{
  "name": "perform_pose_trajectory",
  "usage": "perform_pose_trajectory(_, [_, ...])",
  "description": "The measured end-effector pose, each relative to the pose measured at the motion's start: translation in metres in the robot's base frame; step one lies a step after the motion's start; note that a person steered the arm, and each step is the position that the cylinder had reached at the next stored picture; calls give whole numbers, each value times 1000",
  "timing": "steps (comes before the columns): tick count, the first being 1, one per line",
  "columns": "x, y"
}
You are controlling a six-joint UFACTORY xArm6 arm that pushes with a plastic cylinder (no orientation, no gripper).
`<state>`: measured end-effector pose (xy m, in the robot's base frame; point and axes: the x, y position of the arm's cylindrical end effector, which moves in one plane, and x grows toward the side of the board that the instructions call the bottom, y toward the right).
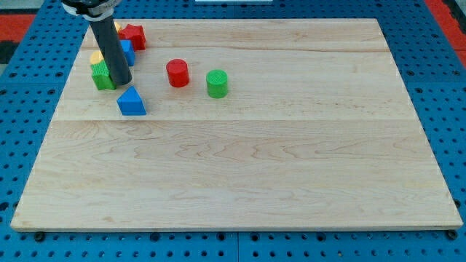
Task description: Move green star along with yellow heart a bit up
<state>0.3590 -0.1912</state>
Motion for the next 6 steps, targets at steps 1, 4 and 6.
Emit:
perform_pose_trajectory(1, [11,7])
perform_pose_trajectory(4, [29,-3])
perform_pose_trajectory(6, [2,-42])
